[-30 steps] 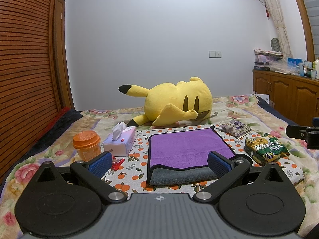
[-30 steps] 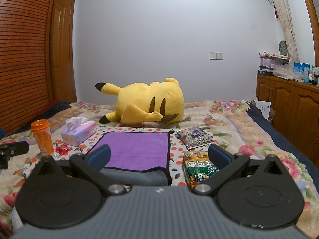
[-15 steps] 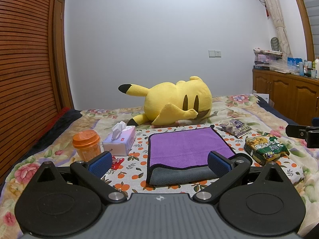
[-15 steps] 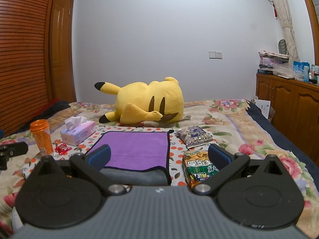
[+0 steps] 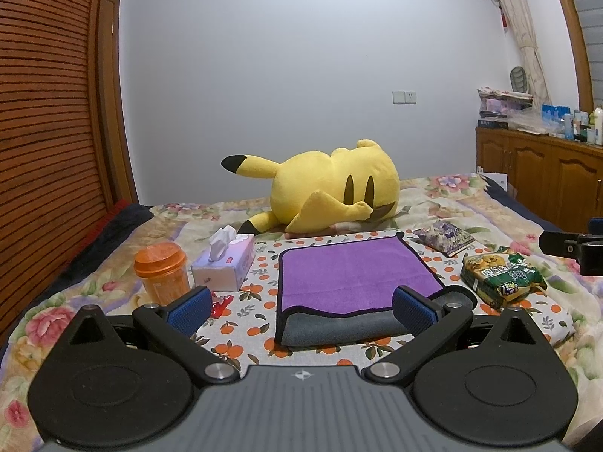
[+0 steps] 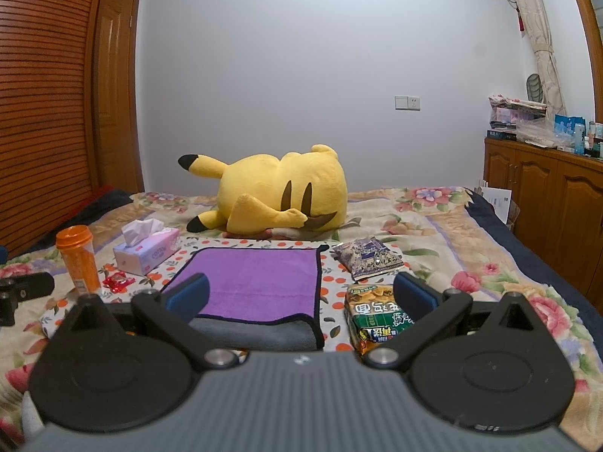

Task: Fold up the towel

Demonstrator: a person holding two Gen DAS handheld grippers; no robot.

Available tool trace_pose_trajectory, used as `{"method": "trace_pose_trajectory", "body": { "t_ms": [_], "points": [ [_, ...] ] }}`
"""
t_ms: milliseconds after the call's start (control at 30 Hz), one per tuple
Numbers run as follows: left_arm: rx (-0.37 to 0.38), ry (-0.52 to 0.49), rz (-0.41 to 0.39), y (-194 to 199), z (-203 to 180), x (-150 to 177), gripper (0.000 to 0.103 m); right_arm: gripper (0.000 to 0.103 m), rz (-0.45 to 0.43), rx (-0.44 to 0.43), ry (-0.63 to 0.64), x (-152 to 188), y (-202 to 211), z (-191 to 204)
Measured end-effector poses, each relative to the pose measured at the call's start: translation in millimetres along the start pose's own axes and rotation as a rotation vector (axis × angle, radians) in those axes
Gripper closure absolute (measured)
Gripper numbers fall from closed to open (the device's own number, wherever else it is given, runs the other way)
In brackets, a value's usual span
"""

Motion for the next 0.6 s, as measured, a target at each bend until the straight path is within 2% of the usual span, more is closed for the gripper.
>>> {"method": "trace_pose_trajectory", "body": {
  "t_ms": [333,600],
  "points": [
    [0.003,-0.011,0.04,-6.4,-1.1,3.1,0.0,0.0,0.01,-0.001,0.004,5.4,-3.1,1.3],
    [0.004,-0.023,0.089,-16.4,-3.5,11.3,0.0,0.0,0.053,-0.007,0.024,12.1,-12.1,-0.4]
  ]
}}
Point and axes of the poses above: each gripper's, at about its wrist camera, not at the fingertips, and y roughly against the way its jaws point, z to its left, x to its underside, the point moved 8 cm from there along -y, roughly the way its jaws point, and after that the axes turned 11 degrees about y, right-handed, at the moved point
